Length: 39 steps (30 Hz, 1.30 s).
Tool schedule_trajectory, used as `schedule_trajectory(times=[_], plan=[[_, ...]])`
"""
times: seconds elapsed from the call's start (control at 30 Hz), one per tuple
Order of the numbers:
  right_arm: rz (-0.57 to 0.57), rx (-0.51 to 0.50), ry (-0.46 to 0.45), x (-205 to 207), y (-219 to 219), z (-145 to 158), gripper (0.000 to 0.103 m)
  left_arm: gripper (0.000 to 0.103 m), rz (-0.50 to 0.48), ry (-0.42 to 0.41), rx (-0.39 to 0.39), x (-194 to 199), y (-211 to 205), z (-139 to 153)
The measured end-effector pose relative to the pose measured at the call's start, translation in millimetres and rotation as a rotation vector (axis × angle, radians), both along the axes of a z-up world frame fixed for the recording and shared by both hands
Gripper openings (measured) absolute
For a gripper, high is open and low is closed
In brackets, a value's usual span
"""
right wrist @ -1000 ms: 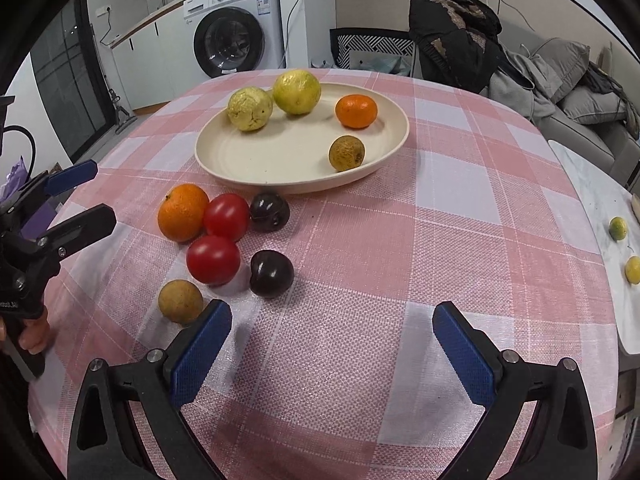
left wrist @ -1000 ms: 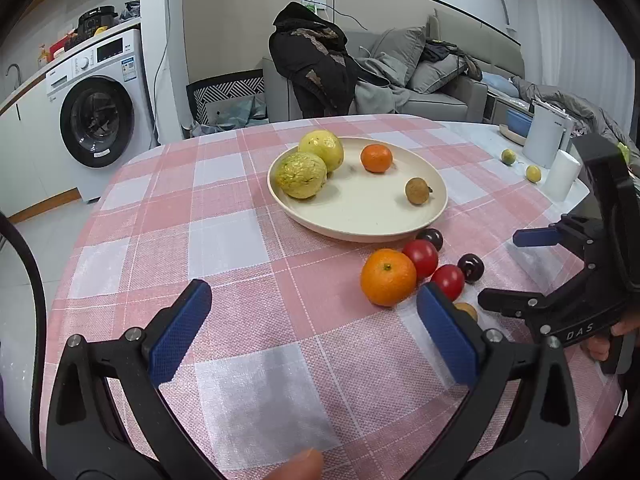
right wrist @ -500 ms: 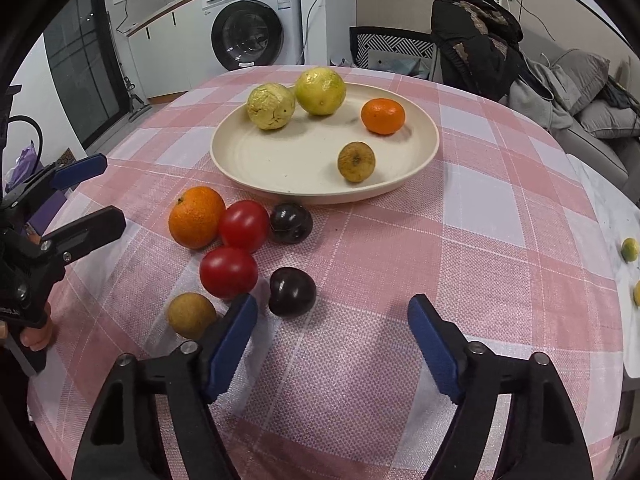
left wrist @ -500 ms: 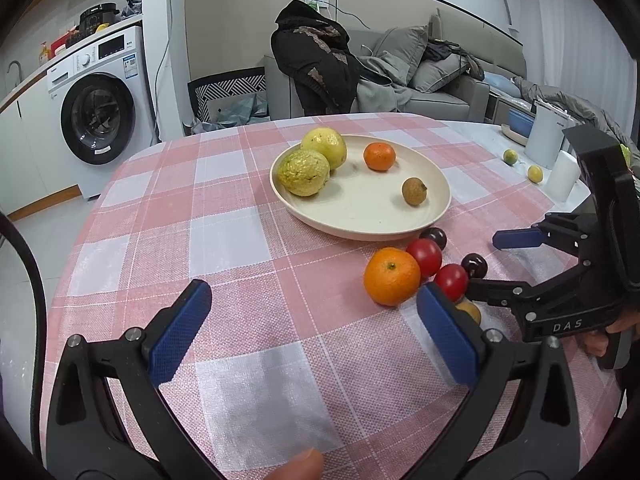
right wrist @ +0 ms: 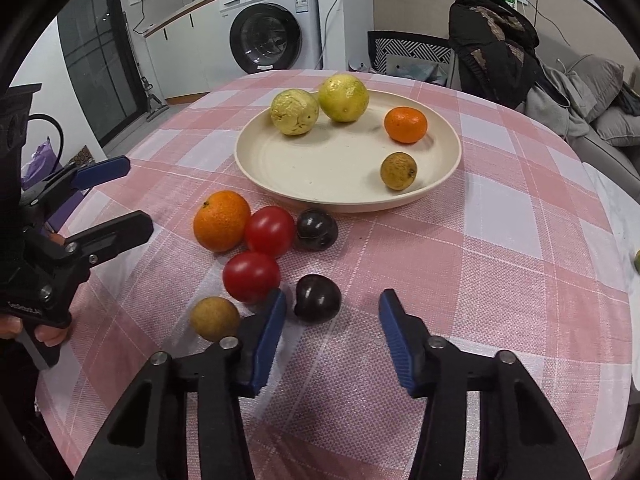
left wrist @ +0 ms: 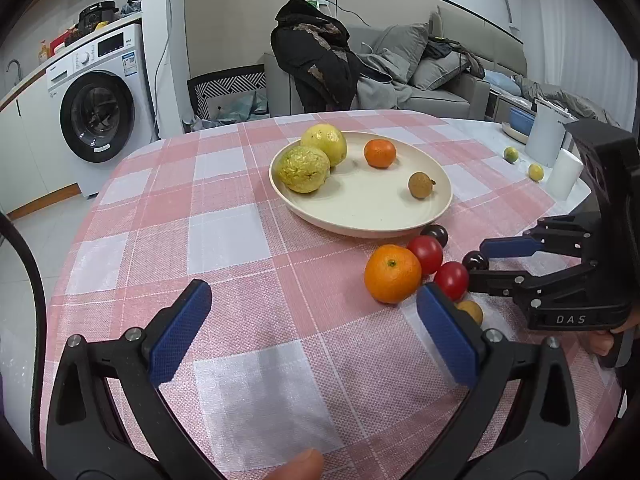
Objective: Organize fruits
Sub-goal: 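Lower the right tool onto a dark purple plum and close its fingers, then lower the left tool onto the mandarin orange and close its fingers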
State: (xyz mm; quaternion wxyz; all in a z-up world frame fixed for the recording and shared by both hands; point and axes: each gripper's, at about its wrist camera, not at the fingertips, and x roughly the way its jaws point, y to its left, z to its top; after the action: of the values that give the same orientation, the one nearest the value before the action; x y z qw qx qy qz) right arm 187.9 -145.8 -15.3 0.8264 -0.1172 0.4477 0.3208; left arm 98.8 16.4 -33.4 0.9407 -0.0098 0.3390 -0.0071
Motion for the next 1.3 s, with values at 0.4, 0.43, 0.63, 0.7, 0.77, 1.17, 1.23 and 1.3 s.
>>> schedule_trajectory(times=[0.4,0.43,0.63,0.7,0.77,1.17,1.23,1.3], plan=[[0.013,0.026,0.011,-3,-1,1,0.027,0.102,-0.006,0.005,-0.007,1,0,-3],[0.015,0.032,0.013,-3,-1,1,0.026,0.102,-0.007,0.008,-0.010,2,0,-4],[0.018,0.064,0.006,-3,-5,5,0.024,0.102,-0.010,0.021,-0.027,4,-1,-6],[0.016,0.067,0.000,-4,-7,7,0.024,0.102,-0.014,0.025,-0.028,5,-3,-6],[0.012,0.079,-0.006,-5,-9,9,0.024,0.102,-0.019,0.030,-0.023,6,-4,-6],[0.006,0.133,-0.070,-13,-19,25,0.024,0.102,-0.031,0.130,-0.013,25,-20,-19],[0.003,0.141,-0.074,-14,-22,27,0.024,0.102,-0.034,0.142,-0.018,29,-22,-21],[-0.003,0.150,-0.076,-14,-25,28,0.024,0.102,-0.034,0.156,-0.033,34,-22,-22]])
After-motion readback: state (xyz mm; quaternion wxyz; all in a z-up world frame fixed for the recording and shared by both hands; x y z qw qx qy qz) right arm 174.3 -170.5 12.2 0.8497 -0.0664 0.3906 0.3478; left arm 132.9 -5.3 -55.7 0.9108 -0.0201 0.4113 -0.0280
